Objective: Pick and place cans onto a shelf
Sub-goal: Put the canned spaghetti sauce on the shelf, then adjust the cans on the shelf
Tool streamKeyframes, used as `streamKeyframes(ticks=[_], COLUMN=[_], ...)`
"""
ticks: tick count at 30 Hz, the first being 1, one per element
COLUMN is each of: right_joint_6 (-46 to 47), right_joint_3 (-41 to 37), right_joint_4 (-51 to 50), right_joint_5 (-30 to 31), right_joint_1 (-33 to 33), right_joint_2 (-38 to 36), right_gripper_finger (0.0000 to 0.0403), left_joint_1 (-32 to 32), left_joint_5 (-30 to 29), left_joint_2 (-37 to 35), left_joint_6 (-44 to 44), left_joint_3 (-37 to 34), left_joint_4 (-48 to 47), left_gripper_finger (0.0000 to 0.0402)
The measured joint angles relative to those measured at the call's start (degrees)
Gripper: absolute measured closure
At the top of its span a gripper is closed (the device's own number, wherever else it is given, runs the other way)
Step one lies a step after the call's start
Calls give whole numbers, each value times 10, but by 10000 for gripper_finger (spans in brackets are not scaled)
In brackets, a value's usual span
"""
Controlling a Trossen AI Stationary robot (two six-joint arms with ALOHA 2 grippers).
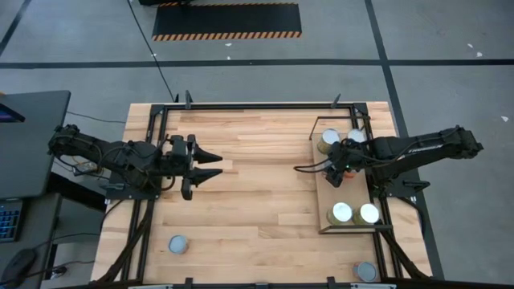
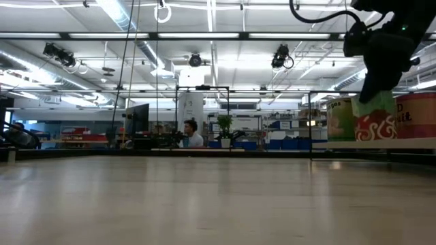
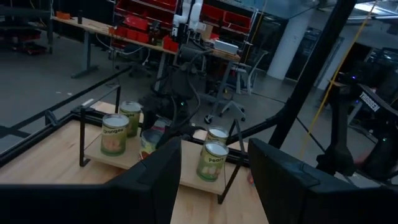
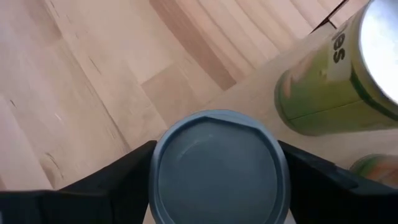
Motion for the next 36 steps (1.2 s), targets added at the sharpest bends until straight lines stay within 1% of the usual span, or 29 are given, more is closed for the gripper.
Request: streamKeyframes(ticks=[8,14,18,22,25,30,33,36], right_joint_6=[3,-2,-22,-37,-61,-91,-89,-44], right_joint_3=[-2,8,32,58,85,136,145,145], right_joint_4=[-3,-4,-17,-50,-65,-66,-67,-53], right_joint_5=[-8,-6,-2,24,32,39,19,-32], right_joint_1=[0,0,0,0,0,1,11,16], right_joint_2=[2,2,2,2,2,6,14,15], right_gripper_finger=[68,57,55,55,55,55,55,55], left_joint_1=[0,0,0,0,0,-7,-18,-32], left_joint_5=[-1,-1,-1,-1,-1,-1,0,0], left_joint_2=[0,0,0,0,0,0,0,0], left_joint_6=[2,3,4,4,4,-3,-11,-18], left_joint_3=[0,0,0,0,0,0,0,0], left_joint_4=[0,-1,-1,-3,-4,-3,-3,-3], left_gripper_finger=[210,209,210,210,209,210,210,210])
